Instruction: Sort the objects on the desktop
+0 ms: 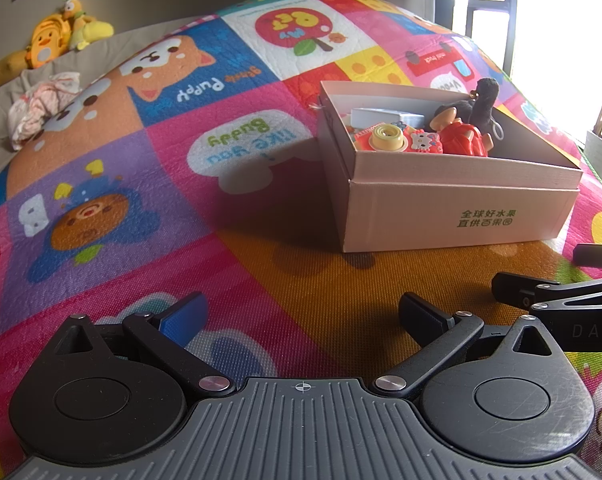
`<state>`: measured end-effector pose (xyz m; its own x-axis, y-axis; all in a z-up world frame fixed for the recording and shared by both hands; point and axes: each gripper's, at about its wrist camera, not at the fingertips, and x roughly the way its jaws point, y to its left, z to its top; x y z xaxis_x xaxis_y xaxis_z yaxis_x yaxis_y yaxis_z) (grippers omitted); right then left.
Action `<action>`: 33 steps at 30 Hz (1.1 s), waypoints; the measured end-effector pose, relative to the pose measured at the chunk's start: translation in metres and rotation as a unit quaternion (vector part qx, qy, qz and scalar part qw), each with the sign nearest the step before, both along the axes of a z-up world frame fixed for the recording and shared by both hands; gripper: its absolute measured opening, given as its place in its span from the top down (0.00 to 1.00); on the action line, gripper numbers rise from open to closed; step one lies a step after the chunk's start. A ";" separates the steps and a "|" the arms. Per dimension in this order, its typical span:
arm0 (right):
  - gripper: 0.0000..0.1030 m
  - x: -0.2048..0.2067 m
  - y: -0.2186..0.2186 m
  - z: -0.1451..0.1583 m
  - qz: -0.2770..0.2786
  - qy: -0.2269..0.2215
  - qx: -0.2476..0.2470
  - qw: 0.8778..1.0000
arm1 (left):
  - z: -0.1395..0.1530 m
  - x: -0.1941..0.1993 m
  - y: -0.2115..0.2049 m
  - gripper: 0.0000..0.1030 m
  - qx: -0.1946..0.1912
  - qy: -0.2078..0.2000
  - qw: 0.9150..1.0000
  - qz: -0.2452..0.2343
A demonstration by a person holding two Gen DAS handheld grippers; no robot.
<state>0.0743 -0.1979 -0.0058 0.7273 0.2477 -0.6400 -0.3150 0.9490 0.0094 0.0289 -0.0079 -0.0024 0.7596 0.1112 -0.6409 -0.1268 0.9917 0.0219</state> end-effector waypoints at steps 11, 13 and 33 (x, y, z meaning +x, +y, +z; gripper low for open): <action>0.00 0.000 0.000 0.000 0.000 0.000 0.001 1.000 | 0.000 0.000 -0.001 0.00 -0.001 0.000 1.000 -0.001; 0.00 0.000 0.000 0.000 0.000 0.000 0.000 1.000 | 0.000 0.000 -0.001 0.00 -0.002 0.000 1.000 -0.001; 0.00 0.000 0.001 0.000 -0.001 0.000 -0.001 1.000 | 0.005 0.004 0.002 0.00 -0.010 0.031 0.999 0.001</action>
